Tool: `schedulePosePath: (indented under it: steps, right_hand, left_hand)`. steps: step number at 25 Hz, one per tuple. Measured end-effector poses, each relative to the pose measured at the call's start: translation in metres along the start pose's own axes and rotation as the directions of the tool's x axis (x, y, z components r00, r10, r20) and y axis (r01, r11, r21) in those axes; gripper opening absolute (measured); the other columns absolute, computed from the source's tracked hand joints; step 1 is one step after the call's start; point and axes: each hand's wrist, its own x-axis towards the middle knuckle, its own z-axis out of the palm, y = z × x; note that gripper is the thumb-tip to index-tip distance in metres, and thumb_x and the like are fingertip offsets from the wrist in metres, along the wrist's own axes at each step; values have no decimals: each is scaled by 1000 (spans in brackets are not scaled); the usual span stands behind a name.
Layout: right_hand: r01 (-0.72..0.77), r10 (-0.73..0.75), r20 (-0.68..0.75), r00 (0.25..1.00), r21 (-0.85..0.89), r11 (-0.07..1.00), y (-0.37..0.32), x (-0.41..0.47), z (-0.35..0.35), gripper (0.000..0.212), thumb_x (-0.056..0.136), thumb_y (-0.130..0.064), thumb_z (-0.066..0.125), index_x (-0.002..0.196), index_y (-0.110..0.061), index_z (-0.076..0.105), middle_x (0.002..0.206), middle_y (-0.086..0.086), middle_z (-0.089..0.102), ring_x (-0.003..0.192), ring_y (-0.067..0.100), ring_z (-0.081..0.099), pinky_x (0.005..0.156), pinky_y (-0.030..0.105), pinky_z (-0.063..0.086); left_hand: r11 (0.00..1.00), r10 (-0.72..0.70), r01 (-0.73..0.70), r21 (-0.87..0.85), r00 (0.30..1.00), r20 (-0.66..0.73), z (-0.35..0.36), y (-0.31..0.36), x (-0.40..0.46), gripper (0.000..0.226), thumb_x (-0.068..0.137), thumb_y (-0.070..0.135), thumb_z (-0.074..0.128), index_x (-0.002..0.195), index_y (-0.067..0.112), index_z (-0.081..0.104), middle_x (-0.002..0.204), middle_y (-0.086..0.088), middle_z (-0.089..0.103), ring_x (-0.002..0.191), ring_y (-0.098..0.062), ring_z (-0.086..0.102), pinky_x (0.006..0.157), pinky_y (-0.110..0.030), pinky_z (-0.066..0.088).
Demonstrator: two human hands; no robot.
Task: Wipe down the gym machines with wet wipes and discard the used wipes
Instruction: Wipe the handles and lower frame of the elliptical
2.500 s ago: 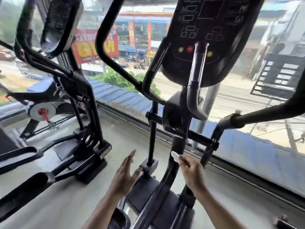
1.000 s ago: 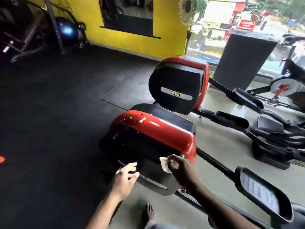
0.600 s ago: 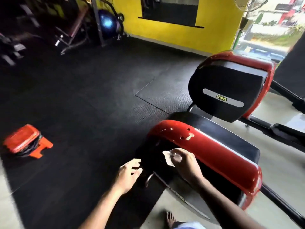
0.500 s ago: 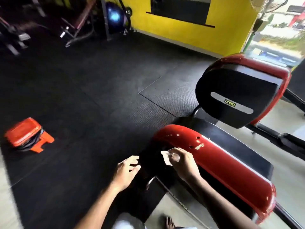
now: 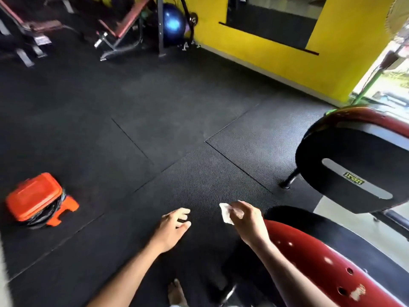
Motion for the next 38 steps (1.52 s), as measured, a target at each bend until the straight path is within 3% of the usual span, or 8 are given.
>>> schedulePosePath:
  steps: [4,13,22,24,28,32,35,38]
  right_hand:
    - [-41,41,-47,998,0,999,-40,67,5,12,90,-27,70,102,-27,74,92,-11,72,89,10,67,80,30,51]
    - [-196,191,-240,952,3,981,-10,224,-19,6,89,-31,70,94,-33,71,79,-13,67,79,14,65,74,33,52]
    - [-285,281,-420,863,56,957,56,396,-125,6,91,-27,72,93,-32,73,78,-15,66,73,6,62,63,14,42]
    - [-352,347,-455,820,77,933,74,410,-150,3,92,-29,71,94,-31,73,78,-13,67,73,8,64,63,18,45]
    - [-472,453,-598,661,138,871,120,418,-197,6,91,-27,73,96,-30,74,86,-6,76,77,16,70,63,28,47]
    - [-570,532,-705,469,218,792,161,407,-242,5,92,-22,71,95,-23,75,85,-4,78,77,16,73,65,30,52]
    - [-588,570,-786,241,349,730,178,384,-281,23,87,-33,59,94,-19,76,77,-10,70,72,12,70,71,35,53]
    - [-659,602,-798,28,438,612,188,339,-306,31,88,-41,51,99,-25,76,79,-11,69,75,30,72,77,47,57]
  left_hand:
    - [993,95,-94,74,995,-5,-69,18,83,37,100,24,67,136,24,62,124,4,66,96,-10,72,83,-18,52]
    - [919,244,-292,263,949,199,-110,107,297,39,101,42,63,138,37,56,127,18,63,100,-1,68,92,-30,55]
    - [845,317,-455,280,849,422,-57,251,521,39,101,41,62,139,36,56,122,17,61,97,-3,67,94,-34,56]
    - [836,350,-494,238,815,462,-36,281,552,38,101,38,63,138,35,57,121,14,63,97,-4,68,94,-36,57]
    - [762,388,-617,199,680,622,31,350,612,36,100,39,63,136,37,58,123,15,66,96,0,68,90,-30,56]
    - [629,450,-772,97,462,764,107,432,655,35,101,41,59,136,41,56,123,20,64,98,4,66,90,-29,55]
    - [527,449,-850,-9,269,852,169,505,671,33,100,39,62,133,40,60,121,18,66,96,5,68,94,-34,57]
    - [447,429,-884,-137,78,900,237,568,653,35,98,35,67,132,39,63,117,16,69,91,5,69,94,-32,57]
